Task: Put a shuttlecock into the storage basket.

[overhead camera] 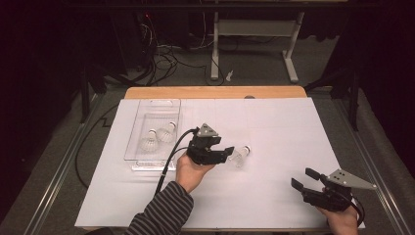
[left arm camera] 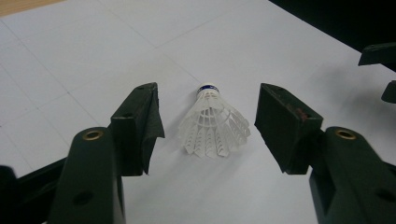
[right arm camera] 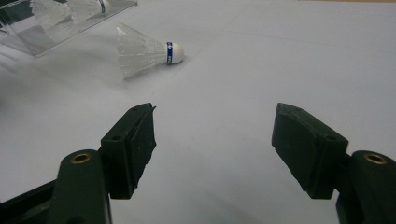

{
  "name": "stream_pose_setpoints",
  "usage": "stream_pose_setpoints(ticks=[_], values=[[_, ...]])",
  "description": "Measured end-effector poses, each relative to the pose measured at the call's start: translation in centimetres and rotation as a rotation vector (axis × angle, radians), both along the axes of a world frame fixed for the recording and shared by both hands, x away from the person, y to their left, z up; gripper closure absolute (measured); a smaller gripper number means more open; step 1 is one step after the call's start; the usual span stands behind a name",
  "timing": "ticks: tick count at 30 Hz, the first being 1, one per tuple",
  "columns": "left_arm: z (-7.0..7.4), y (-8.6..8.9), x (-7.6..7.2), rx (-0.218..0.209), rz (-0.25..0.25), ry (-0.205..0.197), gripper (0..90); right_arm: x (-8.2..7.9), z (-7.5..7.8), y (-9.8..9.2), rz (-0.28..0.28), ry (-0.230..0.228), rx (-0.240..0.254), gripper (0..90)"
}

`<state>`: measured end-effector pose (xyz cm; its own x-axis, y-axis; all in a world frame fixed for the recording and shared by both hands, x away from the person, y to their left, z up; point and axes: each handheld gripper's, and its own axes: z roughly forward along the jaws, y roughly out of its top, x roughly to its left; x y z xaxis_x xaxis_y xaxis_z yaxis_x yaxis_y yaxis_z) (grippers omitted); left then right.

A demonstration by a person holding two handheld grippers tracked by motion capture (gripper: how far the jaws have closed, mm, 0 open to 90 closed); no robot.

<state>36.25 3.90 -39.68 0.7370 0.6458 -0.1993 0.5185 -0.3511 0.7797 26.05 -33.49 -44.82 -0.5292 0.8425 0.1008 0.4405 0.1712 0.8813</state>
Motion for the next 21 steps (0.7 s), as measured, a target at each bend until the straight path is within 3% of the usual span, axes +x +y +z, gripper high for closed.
stream_pose_setpoints(ticks=[10,21], values=[[0.3,-0.5,0.9,0.036,-0.020,0.044,42.3,0.0,0.0,0.0,0.002,-0.001,-0.002,30.7],[0.4,-1.0,1.8,0.116,-0.038,0.062,43.8,0.0,0.0,0.0,0.001,0.000,-0.003,30.7]])
